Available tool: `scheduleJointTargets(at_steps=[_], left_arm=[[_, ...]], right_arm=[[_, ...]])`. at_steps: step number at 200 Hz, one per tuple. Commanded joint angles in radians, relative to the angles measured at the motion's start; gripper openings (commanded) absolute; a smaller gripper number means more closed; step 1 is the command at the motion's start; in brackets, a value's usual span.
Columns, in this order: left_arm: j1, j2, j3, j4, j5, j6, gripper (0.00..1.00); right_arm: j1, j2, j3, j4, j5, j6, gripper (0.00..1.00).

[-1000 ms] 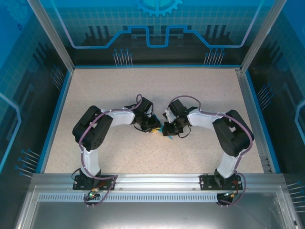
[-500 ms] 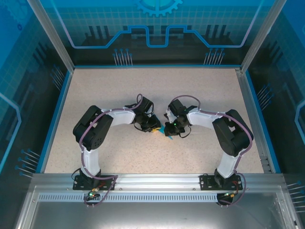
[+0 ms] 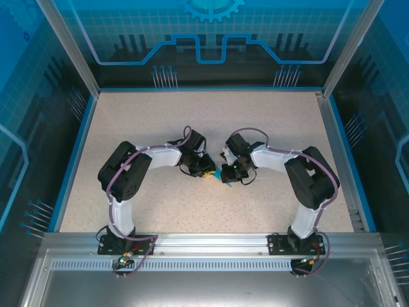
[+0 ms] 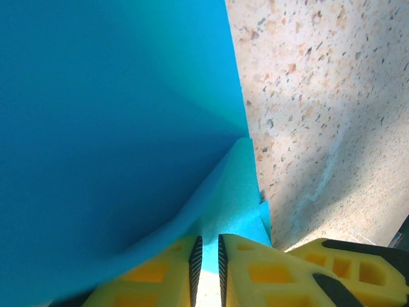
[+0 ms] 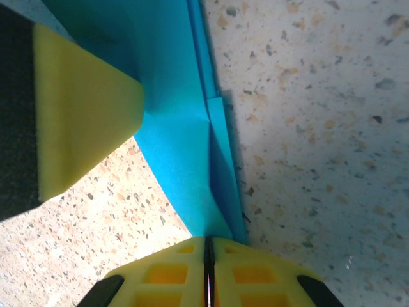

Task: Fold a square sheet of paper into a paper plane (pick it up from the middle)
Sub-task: Fold the wing for the fifth time at the center of the table.

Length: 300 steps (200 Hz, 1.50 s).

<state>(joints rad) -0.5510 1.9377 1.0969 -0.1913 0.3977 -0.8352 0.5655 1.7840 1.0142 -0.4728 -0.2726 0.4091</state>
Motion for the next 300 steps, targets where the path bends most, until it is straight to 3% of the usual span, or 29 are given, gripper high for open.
scheduleJointTargets(at_steps=[1,98,137,200,255,300], left_arm=[[0.003,0.052,-0.005,-0.079,-0.089,0.017,0.2],[0.002,0.055,-0.003,-0.082,-0.091,0.019,0.2],[0.002,0.056,-0.002,-0.086,-0.092,0.02,0.2],[0.003,0.058,-0.002,-0.087,-0.094,0.021,0.2],[0.002,0.058,0.004,-0.089,-0.092,0.021,0.2],[0.002,0.059,0.005,-0.095,-0.094,0.024,0.2]], right_arm=[[-0.015,-0.044,-0.015,-0.062,-0.017,-0.028,0.11],[-0.02,-0.008,-0.058,-0.104,0.074,-0.021,0.1],[-0.018,-0.073,-0.058,-0.107,0.037,-0.027,0.1],[-0.019,-0.032,-0.093,-0.105,0.042,-0.024,0.1],[0.002,-0.141,-0.048,-0.095,0.011,-0.032,0.11],[0.029,-0.066,-0.032,-0.072,-0.032,-0.04,0.12]])
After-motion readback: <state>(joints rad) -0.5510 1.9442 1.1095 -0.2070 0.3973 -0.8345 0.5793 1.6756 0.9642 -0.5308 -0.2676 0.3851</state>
